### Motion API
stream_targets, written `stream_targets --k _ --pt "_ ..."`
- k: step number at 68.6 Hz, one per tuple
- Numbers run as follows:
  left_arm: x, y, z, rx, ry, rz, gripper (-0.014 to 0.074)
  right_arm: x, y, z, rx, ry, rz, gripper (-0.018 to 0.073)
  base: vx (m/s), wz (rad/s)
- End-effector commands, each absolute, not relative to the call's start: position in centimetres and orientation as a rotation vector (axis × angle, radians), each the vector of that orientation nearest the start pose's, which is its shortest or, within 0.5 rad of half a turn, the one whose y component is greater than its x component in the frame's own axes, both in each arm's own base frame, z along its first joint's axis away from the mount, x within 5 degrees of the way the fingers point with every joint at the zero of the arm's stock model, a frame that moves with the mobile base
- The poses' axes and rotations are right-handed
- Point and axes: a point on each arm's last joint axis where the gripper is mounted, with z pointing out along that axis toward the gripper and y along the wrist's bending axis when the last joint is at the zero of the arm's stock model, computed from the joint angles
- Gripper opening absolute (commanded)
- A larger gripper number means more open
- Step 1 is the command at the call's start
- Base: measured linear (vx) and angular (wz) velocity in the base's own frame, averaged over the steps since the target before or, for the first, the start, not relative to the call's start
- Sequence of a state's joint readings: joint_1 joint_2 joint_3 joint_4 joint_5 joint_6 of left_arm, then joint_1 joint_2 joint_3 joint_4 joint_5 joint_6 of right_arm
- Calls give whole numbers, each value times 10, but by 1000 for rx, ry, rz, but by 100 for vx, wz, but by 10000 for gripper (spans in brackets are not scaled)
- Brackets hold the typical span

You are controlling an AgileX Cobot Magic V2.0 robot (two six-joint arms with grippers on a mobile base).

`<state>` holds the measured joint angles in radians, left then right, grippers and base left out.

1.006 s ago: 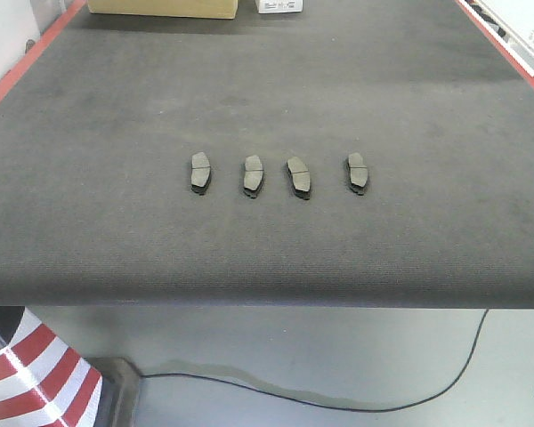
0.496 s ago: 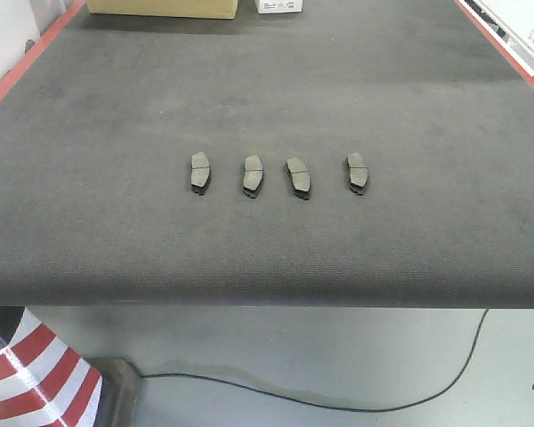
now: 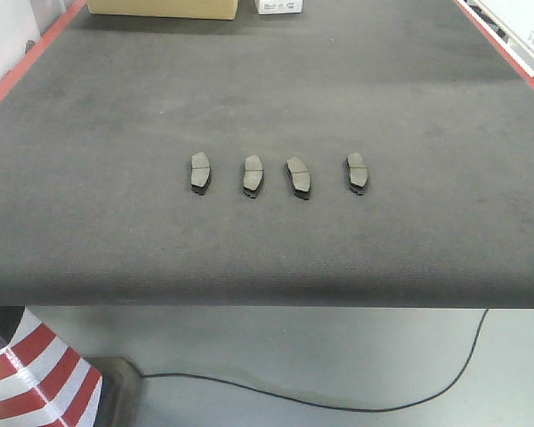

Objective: Move and align brake pads A on conveyor

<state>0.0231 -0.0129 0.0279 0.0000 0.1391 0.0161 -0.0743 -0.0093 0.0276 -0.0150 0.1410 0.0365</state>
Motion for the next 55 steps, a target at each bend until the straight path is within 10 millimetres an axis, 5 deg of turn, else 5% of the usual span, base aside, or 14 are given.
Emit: stream_targets --k 1,55 --pt "57 1 191 -11 1574 20 -6 56 -5 196 83 1574 -44 -9 0 0" --pt "57 1 191 -11 1574 20 -6 56 -5 195 86 1587 -42 -9 0 0"
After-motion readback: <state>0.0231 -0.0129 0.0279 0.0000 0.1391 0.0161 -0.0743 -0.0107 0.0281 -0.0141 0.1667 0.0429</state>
